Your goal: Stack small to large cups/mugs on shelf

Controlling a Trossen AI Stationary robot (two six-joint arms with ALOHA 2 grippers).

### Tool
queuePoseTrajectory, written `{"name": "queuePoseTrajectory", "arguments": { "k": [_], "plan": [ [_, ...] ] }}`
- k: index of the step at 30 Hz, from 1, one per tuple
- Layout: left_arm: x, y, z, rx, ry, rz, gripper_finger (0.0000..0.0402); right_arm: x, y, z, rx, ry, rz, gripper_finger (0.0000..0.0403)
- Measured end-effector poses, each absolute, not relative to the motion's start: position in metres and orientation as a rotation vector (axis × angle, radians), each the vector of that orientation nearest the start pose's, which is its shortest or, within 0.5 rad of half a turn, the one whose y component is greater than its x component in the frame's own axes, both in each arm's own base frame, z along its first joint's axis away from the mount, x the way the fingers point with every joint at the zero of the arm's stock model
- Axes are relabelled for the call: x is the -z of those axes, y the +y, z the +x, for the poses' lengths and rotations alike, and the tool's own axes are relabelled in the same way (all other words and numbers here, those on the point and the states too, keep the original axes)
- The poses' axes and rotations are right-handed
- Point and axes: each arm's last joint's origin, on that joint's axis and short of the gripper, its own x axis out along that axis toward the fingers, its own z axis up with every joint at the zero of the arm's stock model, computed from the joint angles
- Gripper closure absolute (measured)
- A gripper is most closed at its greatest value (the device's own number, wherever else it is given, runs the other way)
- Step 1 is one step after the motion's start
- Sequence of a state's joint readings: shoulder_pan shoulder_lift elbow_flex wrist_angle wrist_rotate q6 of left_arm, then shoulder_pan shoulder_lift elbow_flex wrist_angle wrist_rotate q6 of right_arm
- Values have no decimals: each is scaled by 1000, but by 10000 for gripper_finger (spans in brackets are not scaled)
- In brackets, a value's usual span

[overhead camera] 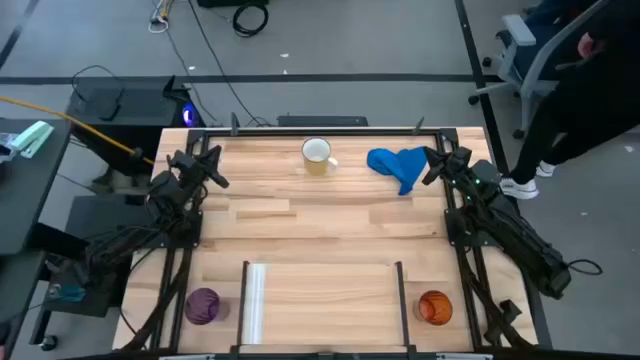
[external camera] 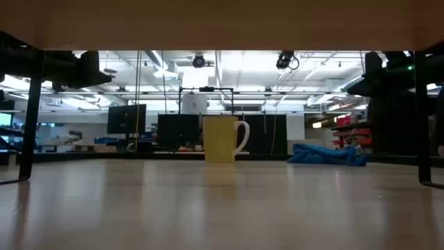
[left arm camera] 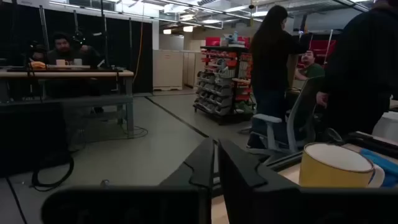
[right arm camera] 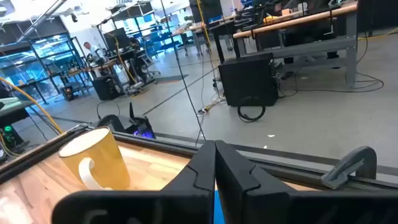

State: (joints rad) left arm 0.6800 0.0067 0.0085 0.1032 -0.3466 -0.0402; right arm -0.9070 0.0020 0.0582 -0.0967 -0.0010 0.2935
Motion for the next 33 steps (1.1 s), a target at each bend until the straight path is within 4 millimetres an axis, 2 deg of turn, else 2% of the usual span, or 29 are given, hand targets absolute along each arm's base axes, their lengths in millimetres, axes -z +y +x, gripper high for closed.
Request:
{"name": "queuePoseTrajectory", "arguments": {
  "k": [33],
  "plan": [
    [-176,68,68,-1023,-129,-18,366,-174,-74,58,905,-95,292,387]
  ]
}}
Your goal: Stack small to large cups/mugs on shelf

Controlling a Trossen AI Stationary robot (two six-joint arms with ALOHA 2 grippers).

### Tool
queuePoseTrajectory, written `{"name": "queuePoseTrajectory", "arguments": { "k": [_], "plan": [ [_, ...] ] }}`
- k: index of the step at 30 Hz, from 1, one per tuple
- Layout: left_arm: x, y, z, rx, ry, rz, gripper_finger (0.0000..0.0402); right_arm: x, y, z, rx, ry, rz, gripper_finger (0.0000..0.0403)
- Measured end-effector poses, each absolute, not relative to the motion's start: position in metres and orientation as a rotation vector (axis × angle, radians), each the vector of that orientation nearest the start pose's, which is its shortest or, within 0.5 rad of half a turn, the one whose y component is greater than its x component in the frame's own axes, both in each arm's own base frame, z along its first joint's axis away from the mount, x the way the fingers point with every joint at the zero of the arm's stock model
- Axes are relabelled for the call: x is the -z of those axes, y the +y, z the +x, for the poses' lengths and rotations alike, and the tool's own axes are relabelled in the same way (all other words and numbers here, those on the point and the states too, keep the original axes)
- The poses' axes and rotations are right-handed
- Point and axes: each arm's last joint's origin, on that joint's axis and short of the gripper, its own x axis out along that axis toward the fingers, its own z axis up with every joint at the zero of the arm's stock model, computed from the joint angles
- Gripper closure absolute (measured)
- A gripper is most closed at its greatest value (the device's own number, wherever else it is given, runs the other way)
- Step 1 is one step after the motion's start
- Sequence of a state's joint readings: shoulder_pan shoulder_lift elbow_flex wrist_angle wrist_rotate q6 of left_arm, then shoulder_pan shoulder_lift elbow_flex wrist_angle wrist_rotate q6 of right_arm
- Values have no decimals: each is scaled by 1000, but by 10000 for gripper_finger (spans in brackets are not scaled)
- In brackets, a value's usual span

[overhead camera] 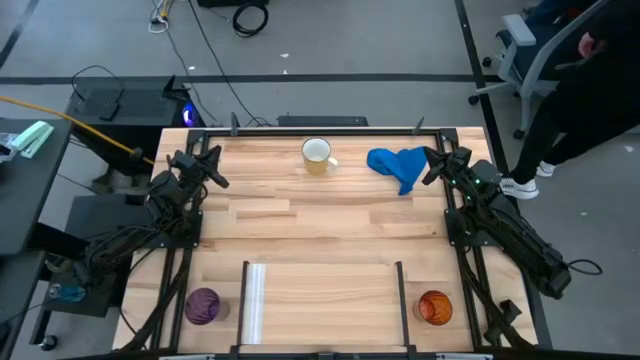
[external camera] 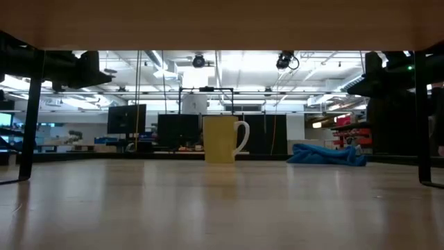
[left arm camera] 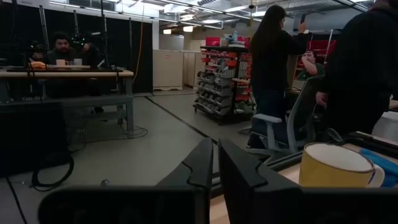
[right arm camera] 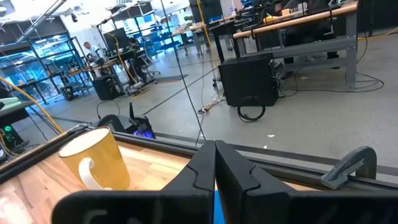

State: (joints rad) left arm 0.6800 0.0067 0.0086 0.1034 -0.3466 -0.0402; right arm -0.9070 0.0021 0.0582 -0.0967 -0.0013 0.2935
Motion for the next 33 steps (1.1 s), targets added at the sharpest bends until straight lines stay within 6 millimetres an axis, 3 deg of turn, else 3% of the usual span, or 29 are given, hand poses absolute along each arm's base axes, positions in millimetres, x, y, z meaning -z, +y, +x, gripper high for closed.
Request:
{"name": "queuePoseTrajectory", "arguments": {
  "k": [33],
  "plan": [
    [-176,68,68,-1023,-129,-19,376,-174,-74,58,905,-95,291,387]
  ]
}}
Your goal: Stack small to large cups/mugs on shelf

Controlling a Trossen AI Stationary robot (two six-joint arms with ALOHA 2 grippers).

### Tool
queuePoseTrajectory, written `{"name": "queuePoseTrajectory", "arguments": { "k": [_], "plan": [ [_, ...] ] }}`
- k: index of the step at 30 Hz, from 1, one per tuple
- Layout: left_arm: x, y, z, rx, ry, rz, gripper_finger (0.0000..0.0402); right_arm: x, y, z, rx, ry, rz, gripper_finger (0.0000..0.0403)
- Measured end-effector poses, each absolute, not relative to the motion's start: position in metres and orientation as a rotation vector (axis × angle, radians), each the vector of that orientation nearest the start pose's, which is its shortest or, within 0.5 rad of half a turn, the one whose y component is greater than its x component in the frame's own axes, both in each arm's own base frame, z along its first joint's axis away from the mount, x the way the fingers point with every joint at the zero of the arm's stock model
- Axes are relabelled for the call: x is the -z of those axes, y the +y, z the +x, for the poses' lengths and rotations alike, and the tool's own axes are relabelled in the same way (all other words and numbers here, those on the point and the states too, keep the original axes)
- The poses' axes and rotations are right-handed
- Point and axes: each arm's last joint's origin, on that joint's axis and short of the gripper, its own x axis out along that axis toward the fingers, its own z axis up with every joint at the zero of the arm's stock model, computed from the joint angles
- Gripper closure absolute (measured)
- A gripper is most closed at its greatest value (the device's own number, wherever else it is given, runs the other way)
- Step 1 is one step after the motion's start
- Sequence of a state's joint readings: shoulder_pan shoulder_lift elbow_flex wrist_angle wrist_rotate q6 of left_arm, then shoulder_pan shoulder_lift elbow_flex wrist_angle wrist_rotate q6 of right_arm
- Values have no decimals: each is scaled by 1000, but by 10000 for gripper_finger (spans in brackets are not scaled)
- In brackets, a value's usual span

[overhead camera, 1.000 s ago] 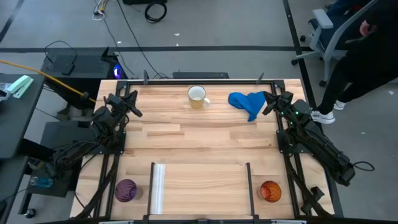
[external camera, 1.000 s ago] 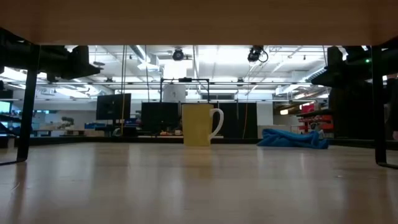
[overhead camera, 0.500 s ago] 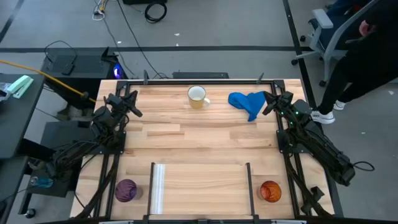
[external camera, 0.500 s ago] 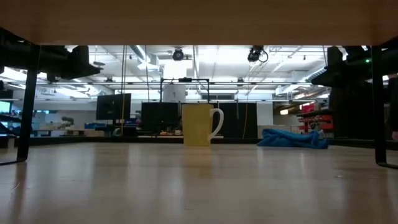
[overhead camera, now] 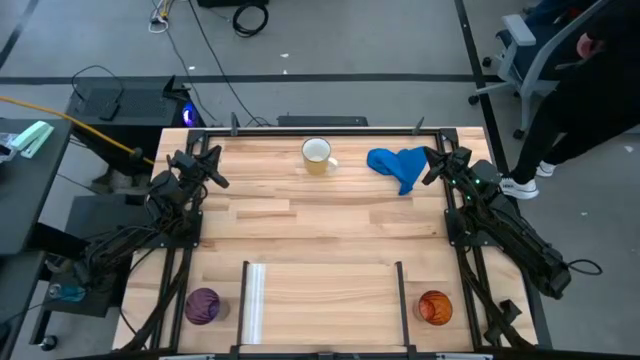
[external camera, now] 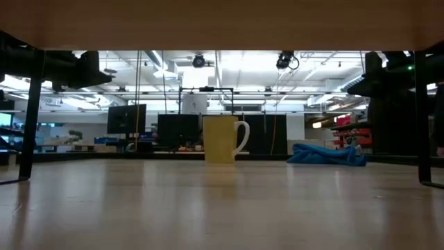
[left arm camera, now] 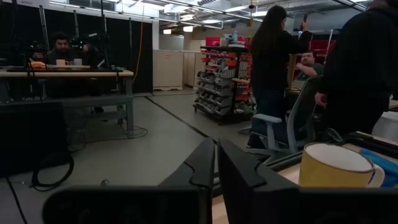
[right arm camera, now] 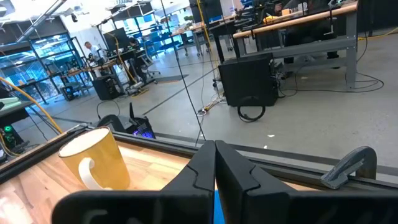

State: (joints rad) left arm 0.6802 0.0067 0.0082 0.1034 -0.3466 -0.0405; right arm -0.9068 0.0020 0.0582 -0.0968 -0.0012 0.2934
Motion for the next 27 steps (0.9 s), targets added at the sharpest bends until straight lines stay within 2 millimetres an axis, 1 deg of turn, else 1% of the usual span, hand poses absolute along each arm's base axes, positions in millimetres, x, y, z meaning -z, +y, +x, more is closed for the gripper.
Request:
{"name": "queuePoseTrajectory", "arguments": {
  "k": [11,14,20,22,27],
  "plan": [
    [-176,68,68,-1024,-129,-18,366,-174,-74,58,904,-98,297,387],
    [-177,68,68,-1023,-140,-17,369,-174,-74,58,901,-138,379,387],
    [-177,68,68,-1023,-141,-17,377,-174,-74,58,884,-263,631,387],
    [-177,68,68,-1023,-144,-16,378,-174,-74,58,880,-284,667,387],
    [-177,68,68,-1023,-143,-17,374,-179,-74,58,854,-350,680,387]
  ]
}}
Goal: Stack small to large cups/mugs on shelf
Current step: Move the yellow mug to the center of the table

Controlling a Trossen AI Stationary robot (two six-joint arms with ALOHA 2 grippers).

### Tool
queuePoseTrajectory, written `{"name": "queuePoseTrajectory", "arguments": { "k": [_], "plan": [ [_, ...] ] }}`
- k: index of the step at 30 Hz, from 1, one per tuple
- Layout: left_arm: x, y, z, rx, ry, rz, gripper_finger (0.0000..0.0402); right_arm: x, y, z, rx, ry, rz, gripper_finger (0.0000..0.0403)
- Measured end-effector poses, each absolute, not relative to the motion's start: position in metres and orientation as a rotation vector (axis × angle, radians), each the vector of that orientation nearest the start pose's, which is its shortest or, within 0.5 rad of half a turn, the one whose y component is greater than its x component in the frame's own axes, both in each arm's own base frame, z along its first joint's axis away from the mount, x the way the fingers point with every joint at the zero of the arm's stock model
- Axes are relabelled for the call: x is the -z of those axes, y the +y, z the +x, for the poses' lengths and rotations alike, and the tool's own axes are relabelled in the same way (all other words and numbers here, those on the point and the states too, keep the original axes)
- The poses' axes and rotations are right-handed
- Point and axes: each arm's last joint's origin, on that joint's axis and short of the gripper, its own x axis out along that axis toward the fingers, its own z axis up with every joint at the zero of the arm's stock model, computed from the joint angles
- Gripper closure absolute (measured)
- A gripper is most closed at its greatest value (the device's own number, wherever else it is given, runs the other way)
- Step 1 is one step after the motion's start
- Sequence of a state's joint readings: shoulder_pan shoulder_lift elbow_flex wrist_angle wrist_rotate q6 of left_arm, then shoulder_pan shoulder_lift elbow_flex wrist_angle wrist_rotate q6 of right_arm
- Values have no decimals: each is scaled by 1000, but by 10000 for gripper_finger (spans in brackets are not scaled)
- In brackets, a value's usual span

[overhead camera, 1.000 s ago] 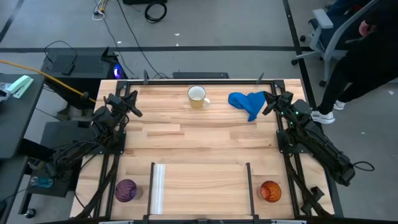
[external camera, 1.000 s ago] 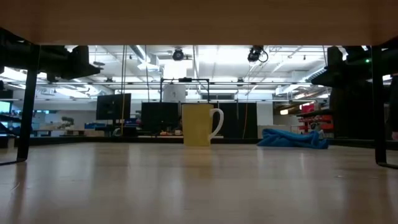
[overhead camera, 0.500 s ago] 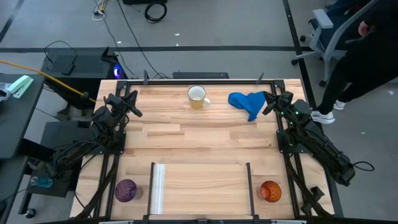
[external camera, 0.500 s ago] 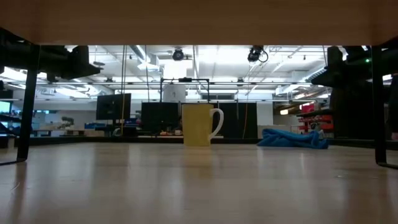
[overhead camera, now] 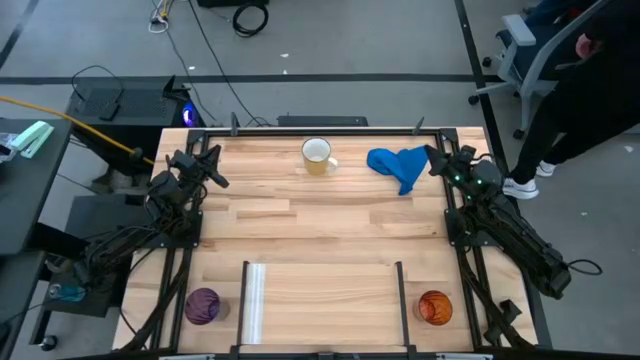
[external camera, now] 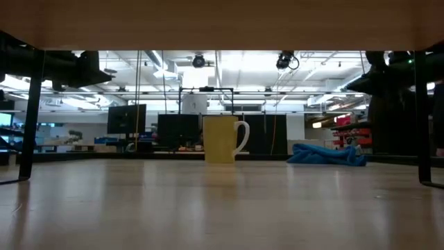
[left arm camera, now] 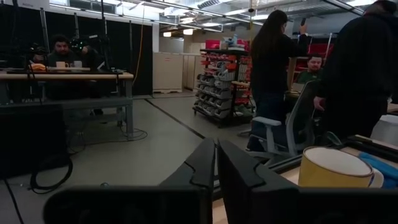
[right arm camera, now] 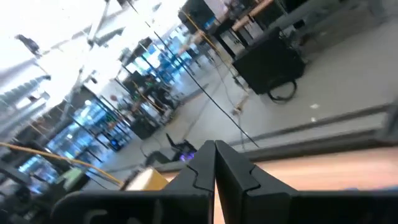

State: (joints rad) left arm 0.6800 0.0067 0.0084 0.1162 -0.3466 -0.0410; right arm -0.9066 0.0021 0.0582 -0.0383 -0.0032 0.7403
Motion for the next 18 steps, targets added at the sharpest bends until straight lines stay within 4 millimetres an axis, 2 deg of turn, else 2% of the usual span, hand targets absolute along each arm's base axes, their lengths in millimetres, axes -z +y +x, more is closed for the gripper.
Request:
{"name": "queuePoseTrajectory", "arguments": {
  "k": [4,13,18],
  "plan": [
    [-177,68,68,-1023,-143,-17,369,-185,-73,58,810,-378,644,387],
    [-177,68,68,-1021,-141,-17,382,-198,-69,60,684,-331,271,387],
    [-177,67,69,-989,-144,-14,381,-207,-67,59,653,-379,223,387]
  ]
}}
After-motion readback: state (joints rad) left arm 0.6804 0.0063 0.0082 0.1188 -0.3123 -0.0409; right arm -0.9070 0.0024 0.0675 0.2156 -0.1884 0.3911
